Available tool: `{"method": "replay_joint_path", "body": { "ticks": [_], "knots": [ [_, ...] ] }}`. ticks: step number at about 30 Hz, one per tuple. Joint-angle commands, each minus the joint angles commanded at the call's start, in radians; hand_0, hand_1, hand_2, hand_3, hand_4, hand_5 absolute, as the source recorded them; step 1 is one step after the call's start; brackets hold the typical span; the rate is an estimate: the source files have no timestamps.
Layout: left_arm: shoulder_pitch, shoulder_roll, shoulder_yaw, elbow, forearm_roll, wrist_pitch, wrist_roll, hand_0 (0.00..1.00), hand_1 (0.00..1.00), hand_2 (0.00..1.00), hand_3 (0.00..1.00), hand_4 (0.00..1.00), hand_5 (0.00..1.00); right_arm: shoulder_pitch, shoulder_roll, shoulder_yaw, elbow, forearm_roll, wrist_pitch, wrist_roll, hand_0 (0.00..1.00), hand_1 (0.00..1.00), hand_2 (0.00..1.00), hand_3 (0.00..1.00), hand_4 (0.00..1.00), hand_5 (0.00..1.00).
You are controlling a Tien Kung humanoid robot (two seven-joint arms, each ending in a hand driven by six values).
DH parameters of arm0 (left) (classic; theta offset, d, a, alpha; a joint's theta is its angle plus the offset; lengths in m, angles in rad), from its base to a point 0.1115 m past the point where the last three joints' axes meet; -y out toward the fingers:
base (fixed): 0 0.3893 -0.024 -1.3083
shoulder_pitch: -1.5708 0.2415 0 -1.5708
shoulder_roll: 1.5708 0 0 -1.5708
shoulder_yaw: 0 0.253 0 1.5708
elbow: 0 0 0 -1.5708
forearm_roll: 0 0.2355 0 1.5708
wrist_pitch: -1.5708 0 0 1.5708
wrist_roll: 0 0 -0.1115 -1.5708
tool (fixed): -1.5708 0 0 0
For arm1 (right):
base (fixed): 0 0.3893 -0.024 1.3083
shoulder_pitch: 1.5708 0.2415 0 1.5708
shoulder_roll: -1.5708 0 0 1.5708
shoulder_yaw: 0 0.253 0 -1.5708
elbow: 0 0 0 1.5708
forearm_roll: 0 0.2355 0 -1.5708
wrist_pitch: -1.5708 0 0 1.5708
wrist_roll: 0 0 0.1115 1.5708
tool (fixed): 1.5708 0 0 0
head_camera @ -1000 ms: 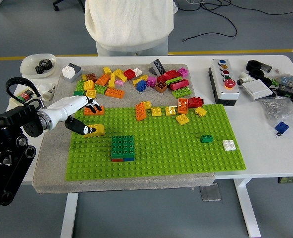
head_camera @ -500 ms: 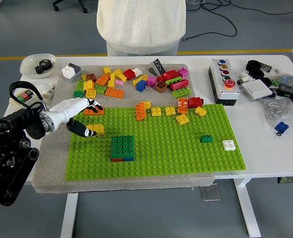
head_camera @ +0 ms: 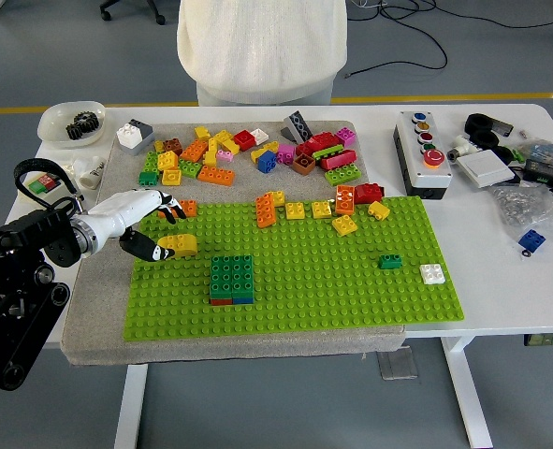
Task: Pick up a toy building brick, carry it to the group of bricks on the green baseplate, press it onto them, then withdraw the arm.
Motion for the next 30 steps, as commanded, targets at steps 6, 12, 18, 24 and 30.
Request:
{"method": "replay_joint_path", "body": {
  "ticks": [6,12,18,24,30],
  "knots": [
    [0.005,0.001,0.014,0.012,0.0,0.007,-0.004,0.998,0.813,0.666,0.676,0.789,0.074,0.001,0.0,0.0,0.0,0.0,0.0,0.001,0.748,0.644,0.714,0.633,0.886,0.47],
    [0.004,-0.004,0.016,0.028,0.0,0.021,-0.006,0.998,0.812,0.664,0.69,0.798,0.074,0.001,0.0,0.0,0.0,0.0,0.0,0.001,0.748,0.644,0.714,0.633,0.886,0.471],
    [0.002,-0.009,0.018,0.036,0.0,0.031,-0.007,0.998,0.809,0.653,0.675,0.78,0.066,-0.001,0.001,0.0,0.0,0.0,0.0,0.001,0.748,0.642,0.714,0.633,0.886,0.471],
    [-0.001,-0.012,0.022,0.041,0.0,0.031,-0.006,0.998,0.808,0.651,0.664,0.773,0.063,0.0,0.001,0.001,0.0,0.0,-0.001,0.001,0.748,0.643,0.715,0.633,0.886,0.471],
    [0.002,-0.014,0.024,0.044,0.0,0.032,-0.004,0.998,0.808,0.646,0.657,0.767,0.059,0.0,0.001,0.001,0.0,0.0,-0.001,0.002,0.748,0.645,0.714,0.633,0.886,0.47]
  ]
}}
